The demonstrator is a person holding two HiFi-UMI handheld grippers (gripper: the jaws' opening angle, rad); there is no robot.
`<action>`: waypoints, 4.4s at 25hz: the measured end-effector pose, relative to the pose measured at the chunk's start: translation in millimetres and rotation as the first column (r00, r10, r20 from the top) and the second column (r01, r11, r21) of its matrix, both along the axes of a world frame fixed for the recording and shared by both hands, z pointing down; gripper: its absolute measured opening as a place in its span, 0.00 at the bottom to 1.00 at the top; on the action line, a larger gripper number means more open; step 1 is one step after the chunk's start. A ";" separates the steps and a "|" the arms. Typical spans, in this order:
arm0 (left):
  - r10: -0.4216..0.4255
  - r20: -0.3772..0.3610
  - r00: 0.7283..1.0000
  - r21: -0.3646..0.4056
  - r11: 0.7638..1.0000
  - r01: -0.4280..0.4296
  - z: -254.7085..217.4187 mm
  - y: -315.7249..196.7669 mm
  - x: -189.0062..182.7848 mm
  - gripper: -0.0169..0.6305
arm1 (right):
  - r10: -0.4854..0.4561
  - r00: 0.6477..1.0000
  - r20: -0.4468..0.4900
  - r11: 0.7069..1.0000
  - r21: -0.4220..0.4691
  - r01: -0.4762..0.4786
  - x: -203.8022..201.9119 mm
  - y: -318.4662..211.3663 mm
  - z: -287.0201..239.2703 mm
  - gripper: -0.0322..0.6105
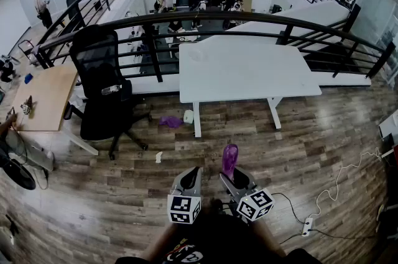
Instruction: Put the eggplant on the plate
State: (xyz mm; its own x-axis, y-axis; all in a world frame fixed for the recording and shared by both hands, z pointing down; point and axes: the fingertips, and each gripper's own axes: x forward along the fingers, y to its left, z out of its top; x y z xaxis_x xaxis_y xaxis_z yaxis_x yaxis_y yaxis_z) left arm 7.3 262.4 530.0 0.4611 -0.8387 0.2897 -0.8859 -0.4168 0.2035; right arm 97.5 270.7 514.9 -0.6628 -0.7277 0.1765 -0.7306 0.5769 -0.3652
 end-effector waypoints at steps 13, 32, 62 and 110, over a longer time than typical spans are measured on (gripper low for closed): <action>-0.004 0.010 1.000 0.014 1.000 0.004 -1.9 -6.0 -17.9 0.03 | -0.004 1.000 0.014 1.000 0.015 0.004 -17.1 -7.7 -1.5 0.33; 0.051 -0.032 0.998 -0.022 0.998 -0.052 8.2 -7.8 -40.2 0.03 | 0.144 0.989 -0.015 0.989 -0.018 -0.144 0.1 -16.1 9.4 0.33; 0.013 0.103 0.995 0.028 0.999 -0.016 6.7 -314.3 22.1 0.03 | -0.027 0.990 -0.141 1.000 -0.019 0.025 14.7 -308.6 33.7 0.33; -0.219 0.080 0.972 -0.309 0.922 0.233 149.2 -631.6 -88.3 0.03 | -0.380 0.490 -0.784 0.875 -0.477 -0.084 -87.8 -819.6 337.3 0.34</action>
